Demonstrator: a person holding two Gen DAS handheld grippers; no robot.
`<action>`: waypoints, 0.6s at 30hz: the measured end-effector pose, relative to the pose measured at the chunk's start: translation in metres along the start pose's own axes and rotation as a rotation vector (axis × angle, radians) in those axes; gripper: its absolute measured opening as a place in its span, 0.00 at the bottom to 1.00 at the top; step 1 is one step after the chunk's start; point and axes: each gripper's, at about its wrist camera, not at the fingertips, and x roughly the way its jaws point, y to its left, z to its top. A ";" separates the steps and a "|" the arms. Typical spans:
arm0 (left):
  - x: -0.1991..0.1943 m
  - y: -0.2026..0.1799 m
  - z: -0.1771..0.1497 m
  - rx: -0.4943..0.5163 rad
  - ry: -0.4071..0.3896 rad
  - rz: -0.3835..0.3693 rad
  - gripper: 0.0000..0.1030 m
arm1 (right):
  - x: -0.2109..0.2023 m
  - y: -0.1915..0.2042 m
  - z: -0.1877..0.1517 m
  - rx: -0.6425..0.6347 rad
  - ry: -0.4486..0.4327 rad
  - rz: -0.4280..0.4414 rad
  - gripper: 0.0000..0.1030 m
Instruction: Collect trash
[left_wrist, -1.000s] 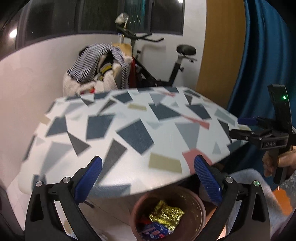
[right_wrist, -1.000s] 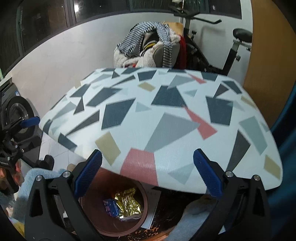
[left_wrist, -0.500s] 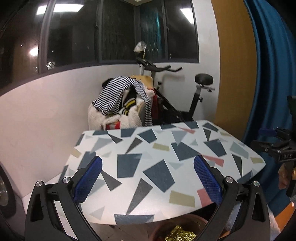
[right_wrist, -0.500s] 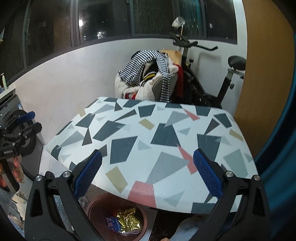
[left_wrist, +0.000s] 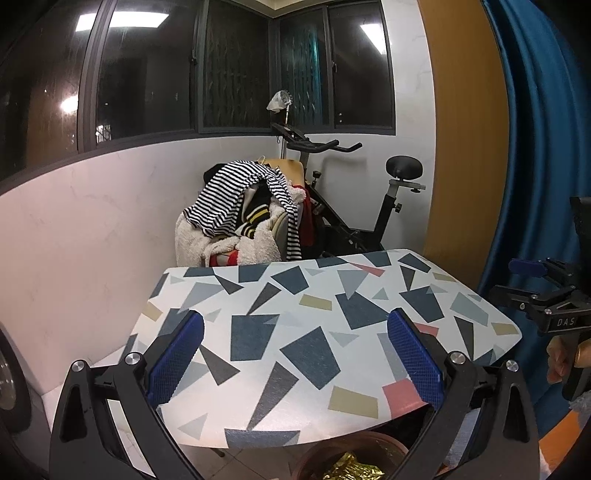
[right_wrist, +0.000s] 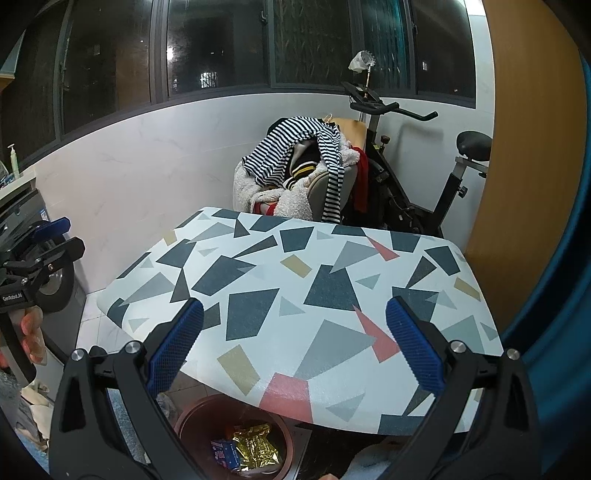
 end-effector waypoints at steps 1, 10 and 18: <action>0.000 0.000 0.000 0.000 0.001 -0.001 0.94 | -0.001 0.000 0.001 -0.001 0.001 -0.001 0.94; 0.001 -0.005 -0.003 0.023 0.010 -0.009 0.94 | -0.001 0.001 0.000 -0.002 0.001 0.002 0.94; 0.004 -0.010 -0.006 0.028 0.015 -0.014 0.94 | -0.003 -0.002 -0.002 -0.005 0.006 -0.003 0.94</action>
